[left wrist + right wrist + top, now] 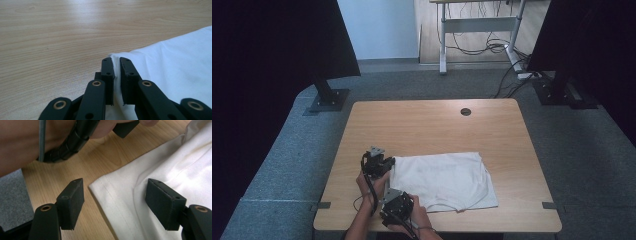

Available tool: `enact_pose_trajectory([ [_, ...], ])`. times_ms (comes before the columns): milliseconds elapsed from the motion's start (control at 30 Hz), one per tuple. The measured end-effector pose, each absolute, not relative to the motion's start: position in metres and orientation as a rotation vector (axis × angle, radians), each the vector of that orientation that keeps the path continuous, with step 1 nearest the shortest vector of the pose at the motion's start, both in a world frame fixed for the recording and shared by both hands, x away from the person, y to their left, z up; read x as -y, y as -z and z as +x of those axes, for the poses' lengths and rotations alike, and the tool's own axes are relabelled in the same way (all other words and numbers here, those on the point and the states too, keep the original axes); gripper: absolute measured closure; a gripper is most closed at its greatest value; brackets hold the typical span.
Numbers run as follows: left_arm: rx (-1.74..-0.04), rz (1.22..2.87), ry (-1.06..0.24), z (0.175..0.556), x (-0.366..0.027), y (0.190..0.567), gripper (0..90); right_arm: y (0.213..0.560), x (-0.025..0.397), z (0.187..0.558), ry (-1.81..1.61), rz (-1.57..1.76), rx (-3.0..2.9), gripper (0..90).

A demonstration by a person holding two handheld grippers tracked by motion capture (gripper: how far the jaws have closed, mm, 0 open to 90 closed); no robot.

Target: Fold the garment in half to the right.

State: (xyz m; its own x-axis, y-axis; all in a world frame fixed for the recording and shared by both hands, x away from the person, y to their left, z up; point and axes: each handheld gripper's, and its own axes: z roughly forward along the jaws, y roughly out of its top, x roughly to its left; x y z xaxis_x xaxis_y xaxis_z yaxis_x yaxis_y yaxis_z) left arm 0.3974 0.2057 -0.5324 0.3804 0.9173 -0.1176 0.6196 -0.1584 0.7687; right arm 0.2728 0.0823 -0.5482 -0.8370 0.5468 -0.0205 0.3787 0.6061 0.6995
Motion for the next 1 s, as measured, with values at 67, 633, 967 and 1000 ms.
enact_pose_trajectory([
  [67,-1.331,1.876,-0.491,0.397,-0.206,0.533,81.7,0.548,-0.086,0.272,-1.033,0.785,-2.588,30.8],
  [633,-1.323,1.881,-0.515,0.395,-0.197,0.527,81.7,0.547,-0.075,0.272,-1.038,0.904,-2.46,85.3],
  [967,-1.317,1.888,-0.504,0.395,-0.185,0.515,81.9,0.545,-0.059,0.269,-1.164,1.006,-2.388,86.0],
  [1000,-1.314,1.901,-0.515,0.395,-0.182,0.513,81.9,0.545,-0.058,0.269,-1.176,1.019,-2.377,86.0],
])
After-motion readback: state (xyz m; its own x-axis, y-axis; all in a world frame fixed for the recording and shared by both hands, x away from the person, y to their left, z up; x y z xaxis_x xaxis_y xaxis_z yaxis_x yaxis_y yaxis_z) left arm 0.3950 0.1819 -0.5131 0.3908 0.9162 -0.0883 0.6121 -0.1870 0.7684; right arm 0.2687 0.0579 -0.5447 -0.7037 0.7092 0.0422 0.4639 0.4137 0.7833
